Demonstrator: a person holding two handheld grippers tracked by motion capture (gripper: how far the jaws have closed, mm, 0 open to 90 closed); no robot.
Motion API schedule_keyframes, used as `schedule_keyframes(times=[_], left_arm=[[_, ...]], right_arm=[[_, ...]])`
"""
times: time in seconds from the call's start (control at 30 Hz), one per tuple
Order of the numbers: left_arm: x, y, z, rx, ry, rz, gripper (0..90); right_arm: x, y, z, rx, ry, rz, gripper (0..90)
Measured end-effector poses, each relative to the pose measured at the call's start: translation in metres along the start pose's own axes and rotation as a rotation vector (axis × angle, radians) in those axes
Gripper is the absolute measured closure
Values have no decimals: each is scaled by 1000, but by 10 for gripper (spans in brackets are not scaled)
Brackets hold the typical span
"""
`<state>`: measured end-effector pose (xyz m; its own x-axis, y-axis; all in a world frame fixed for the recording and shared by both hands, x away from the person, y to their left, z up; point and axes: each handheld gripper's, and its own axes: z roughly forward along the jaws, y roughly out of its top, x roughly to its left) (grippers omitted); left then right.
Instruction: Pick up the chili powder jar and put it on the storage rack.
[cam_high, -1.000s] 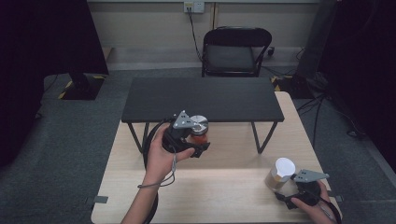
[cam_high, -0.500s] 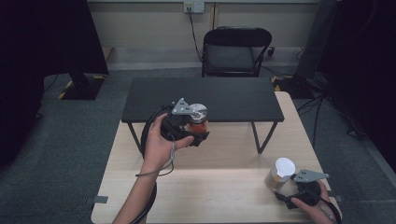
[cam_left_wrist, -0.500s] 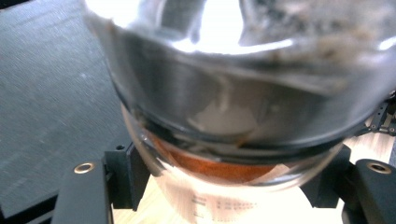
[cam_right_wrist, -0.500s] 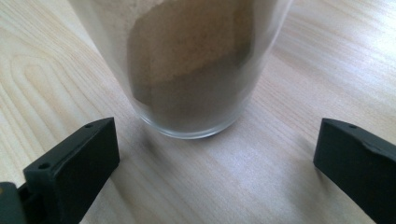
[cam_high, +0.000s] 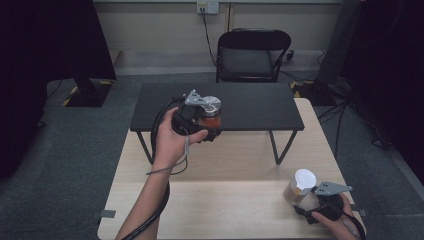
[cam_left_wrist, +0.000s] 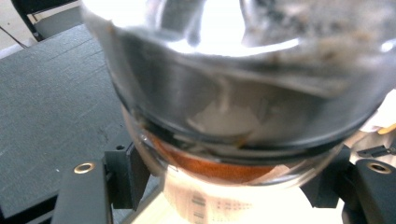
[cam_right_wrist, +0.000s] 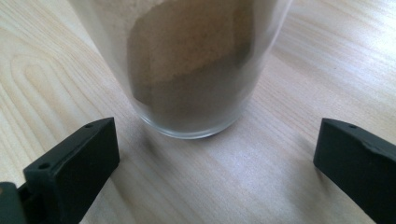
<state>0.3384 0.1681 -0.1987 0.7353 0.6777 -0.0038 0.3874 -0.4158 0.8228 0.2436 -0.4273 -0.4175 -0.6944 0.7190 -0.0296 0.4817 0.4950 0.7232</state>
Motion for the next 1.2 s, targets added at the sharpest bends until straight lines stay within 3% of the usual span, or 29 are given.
schedule_keyframes(times=[0.77,1.2], left_arm=[[3,18,31,23,85,-45,304],[5,21,42,10,92,-70,304]], right_arm=[[0,0,0,0,2,-2,0],[0,0,0,1,2,-1,0]])
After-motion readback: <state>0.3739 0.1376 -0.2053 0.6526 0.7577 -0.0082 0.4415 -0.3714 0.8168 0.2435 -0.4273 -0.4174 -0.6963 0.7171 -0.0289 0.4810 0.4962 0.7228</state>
